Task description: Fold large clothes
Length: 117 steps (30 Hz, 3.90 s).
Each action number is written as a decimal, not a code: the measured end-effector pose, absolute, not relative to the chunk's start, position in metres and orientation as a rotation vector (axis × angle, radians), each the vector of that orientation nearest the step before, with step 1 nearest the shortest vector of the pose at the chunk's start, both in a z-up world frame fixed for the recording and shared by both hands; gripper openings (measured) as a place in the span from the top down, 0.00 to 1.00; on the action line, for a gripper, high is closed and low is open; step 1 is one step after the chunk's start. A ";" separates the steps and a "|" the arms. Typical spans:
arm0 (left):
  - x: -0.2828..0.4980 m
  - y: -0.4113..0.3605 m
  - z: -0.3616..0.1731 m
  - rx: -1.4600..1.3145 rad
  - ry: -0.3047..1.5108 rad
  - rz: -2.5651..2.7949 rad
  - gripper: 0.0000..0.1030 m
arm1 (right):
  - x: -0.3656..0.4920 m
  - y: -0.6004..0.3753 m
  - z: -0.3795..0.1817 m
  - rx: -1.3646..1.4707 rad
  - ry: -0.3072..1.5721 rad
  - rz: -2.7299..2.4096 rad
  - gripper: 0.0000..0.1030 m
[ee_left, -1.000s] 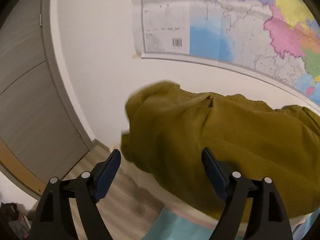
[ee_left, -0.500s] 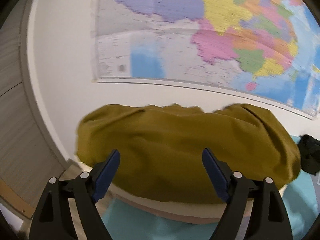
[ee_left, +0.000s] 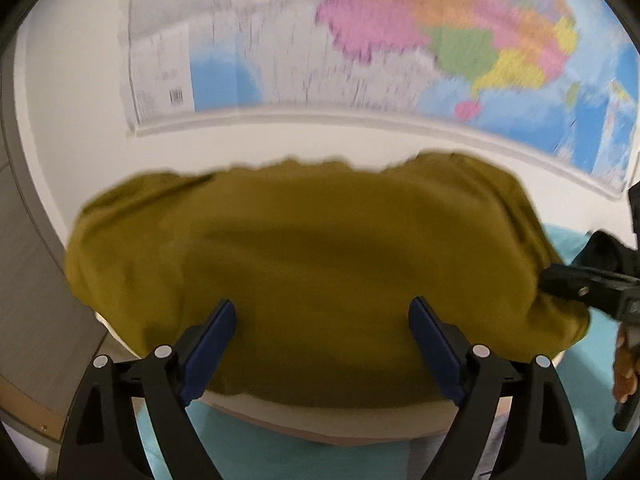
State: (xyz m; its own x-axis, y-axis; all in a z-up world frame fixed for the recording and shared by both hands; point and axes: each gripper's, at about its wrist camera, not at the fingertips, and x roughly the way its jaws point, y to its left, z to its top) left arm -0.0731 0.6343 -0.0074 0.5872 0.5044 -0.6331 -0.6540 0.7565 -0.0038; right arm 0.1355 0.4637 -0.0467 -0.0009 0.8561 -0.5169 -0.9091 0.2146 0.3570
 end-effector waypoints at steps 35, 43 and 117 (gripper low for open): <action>-0.071 0.567 -0.018 -0.251 0.585 0.706 0.07 | 0.070 0.428 -0.046 -0.300 0.488 1.353 0.34; -0.068 0.565 -0.027 -0.271 0.567 0.758 0.07 | 0.071 0.420 -0.046 -0.279 0.504 1.360 0.32; -0.134 0.437 -0.034 -0.279 0.500 0.864 0.07 | 0.007 0.302 -0.055 -0.206 0.414 1.381 0.05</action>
